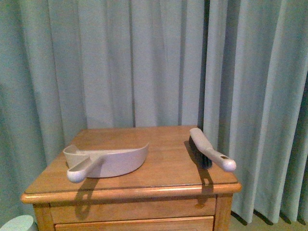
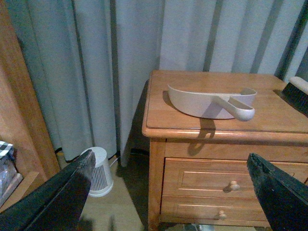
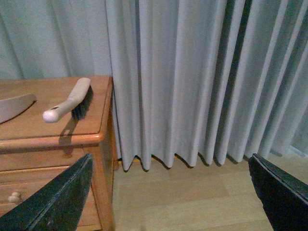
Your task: Clean up trash
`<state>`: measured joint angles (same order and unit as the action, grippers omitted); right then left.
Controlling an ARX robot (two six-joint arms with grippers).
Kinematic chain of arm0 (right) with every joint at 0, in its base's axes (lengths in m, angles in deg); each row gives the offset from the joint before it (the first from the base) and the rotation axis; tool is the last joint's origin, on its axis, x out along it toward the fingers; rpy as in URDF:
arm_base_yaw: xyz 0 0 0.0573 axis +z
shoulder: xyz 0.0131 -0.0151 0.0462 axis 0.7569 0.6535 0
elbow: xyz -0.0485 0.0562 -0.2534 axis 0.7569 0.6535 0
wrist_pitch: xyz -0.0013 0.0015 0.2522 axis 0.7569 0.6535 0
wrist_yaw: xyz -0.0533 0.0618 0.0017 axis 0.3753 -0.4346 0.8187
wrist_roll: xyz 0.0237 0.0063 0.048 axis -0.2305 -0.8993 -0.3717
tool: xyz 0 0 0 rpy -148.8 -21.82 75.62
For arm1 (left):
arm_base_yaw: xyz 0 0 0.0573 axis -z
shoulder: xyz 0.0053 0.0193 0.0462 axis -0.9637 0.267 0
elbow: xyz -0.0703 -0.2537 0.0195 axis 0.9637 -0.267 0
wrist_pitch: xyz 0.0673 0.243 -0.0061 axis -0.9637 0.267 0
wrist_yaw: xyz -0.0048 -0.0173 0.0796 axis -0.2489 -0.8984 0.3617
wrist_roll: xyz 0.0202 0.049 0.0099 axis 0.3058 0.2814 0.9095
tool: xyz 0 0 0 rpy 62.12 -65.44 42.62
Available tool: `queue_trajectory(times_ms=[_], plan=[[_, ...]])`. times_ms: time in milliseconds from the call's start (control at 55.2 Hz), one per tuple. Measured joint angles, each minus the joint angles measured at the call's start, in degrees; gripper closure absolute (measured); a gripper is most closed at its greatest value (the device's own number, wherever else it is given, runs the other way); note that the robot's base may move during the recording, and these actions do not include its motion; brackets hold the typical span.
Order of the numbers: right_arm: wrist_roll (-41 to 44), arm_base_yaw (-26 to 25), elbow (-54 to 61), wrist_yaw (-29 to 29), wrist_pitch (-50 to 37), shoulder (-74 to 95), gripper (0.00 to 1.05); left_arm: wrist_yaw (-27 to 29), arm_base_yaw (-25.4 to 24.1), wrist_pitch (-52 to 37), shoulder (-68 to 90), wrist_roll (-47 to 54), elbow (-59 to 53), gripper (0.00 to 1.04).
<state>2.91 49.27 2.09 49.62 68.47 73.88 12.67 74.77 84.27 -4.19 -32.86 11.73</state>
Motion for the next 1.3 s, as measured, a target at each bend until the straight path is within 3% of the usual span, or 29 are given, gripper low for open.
queue_trajectory(times_ms=[72, 127, 181, 344, 742, 977, 1303], plan=[[0.0, 0.0, 0.0, 0.0, 0.0, 0.0, 0.07, -0.6, -0.1, 0.2, 0.2, -0.2, 0.1, 0.08], [0.0, 0.0, 0.0, 0.0, 0.0, 0.0, 0.07, -7.0, -1.6, 7.3, 5.0, -4.7, 3.3, 0.08], [0.0, 0.0, 0.0, -0.1, 0.0, 0.0, 0.07, -9.4, -2.0, 10.3, 14.3, -7.4, 7.3, 0.08], [0.0, 0.0, 0.0, 0.0, 0.0, 0.0, 0.07, -4.9, 0.7, 9.8, 39.6, -6.2, 25.3, 0.08], [0.0, 0.0, 0.0, 0.0, 0.0, 0.0, 0.07, 10.8, 13.8, 21.2, 84.6, -0.3, 72.2, 0.08], [0.0, 0.0, 0.0, 0.0, 0.0, 0.0, 0.07, 14.6, 19.5, 20.9, 98.3, -1.5, 78.1, 0.08], [0.0, 0.0, 0.0, 0.0, 0.0, 0.0, 0.07, 14.5, 19.4, 17.6, 104.4, -2.5, 78.1, 0.08]])
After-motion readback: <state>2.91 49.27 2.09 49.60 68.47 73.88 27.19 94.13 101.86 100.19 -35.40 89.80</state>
